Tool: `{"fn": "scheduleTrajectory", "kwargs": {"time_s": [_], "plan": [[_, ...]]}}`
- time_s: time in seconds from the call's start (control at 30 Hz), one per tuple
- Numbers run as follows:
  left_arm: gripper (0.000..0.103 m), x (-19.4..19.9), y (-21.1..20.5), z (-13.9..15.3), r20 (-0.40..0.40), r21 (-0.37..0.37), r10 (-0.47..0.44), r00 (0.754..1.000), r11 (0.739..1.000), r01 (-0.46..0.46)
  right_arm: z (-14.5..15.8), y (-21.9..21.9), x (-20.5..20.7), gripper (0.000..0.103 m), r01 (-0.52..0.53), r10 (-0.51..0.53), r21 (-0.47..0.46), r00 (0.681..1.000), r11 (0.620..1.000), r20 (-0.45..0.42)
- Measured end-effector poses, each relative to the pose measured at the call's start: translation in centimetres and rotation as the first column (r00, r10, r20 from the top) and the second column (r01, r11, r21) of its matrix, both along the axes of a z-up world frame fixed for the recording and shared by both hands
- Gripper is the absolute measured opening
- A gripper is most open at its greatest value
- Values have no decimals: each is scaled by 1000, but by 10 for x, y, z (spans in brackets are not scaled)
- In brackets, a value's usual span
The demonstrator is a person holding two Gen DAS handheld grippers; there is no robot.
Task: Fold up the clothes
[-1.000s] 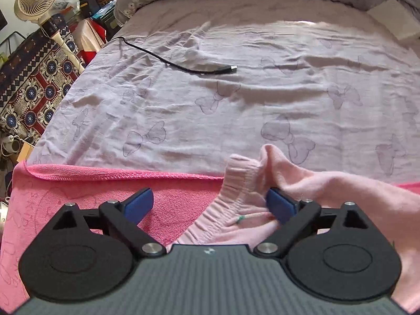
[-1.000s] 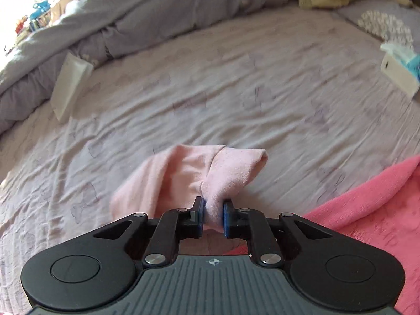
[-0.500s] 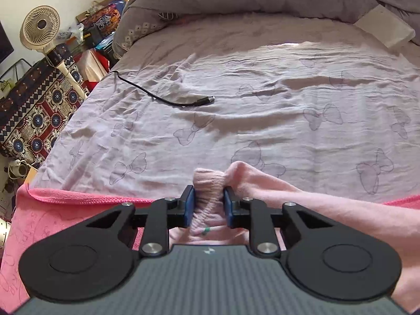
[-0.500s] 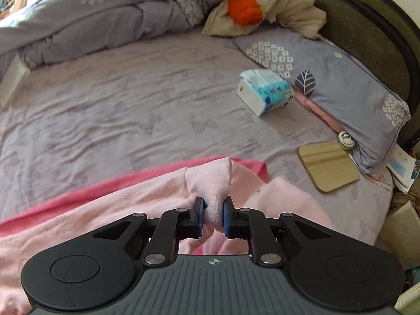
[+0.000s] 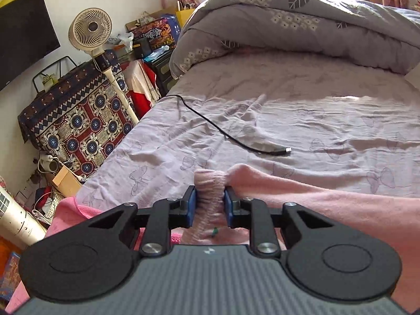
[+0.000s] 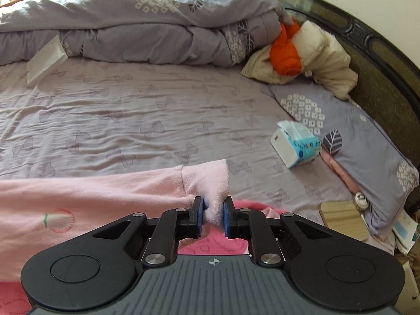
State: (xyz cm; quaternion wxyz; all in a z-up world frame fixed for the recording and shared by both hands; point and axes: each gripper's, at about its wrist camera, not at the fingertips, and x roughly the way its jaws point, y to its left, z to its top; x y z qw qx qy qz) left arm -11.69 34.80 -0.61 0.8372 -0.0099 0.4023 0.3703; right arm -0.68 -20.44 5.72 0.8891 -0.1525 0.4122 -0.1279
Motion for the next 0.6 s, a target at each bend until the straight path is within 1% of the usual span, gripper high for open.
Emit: {"fn": "scheduleTrajectory", "kwargs": {"time_s": [0.03, 0.13, 0.17, 0.2, 0.23, 0.27, 0.3, 0.33, 0.37, 0.4, 0.43, 0.5, 0.53, 0.57, 0.6], "plan": [[32, 6, 4, -12, -48, -12, -7, 999, 1000, 6, -9, 4, 8, 17, -8, 8, -16, 1000, 1000, 0], [38, 23, 12, -44, -185, -50, -29, 982, 999, 20, -52, 14, 32, 18, -22, 18, -61, 998, 998, -62], [40, 25, 10, -45, -202, -28, -37, 979, 999, 31, -68, 17, 39, 19, -24, 17, -72, 996, 997, -87], [47, 26, 8, -46, -219, -6, -44, 975, 999, 44, -90, 20, 45, 20, -38, 26, -82, 990, 996, -137], [53, 27, 6, -45, -236, 7, -54, 970, 998, 57, -104, 26, 47, 25, -58, 39, -106, 984, 993, -176], [55, 25, 7, -40, -239, 0, -70, 968, 997, 72, -117, 32, 48, 31, -80, 51, -133, 976, 988, -212], [60, 20, 11, -33, -214, -30, -90, 973, 996, 86, -129, 38, 49, 32, -103, 61, -159, 967, 982, -247], [66, 13, 18, -24, -180, -69, -98, 979, 994, 87, -131, 45, 47, 38, -129, 79, -194, 966, 972, -245], [68, 4, 26, -15, -153, -102, -88, 984, 992, 73, -126, 50, 42, 44, -149, 104, -181, 966, 972, -237], [71, -4, 34, -6, -127, -134, -77, 989, 989, 60, -120, 53, 37, 57, -168, 130, -155, 965, 973, -229], [71, -13, 42, 3, -101, -167, -65, 993, 985, 48, -109, 54, 29, 63, -186, 160, -115, 966, 976, -204], [71, -31, 57, 20, -52, -224, -37, 998, 974, 24, -85, 56, 9, 63, -228, 222, -23, 962, 973, -156], [71, -44, 62, 27, -34, -236, -18, 999, 972, 9, -72, 57, -2, 63, -252, 253, 26, 957, 967, -140], [71, -59, 67, 35, -20, -245, 2, 1000, 970, -6, -60, 60, -17, 63, -283, 293, 85, 947, 955, -131], [72, -76, 70, 40, -15, -249, 16, 1000, 968, -19, -50, 64, -36, 63, -316, 336, 144, 931, 938, -140]]}}
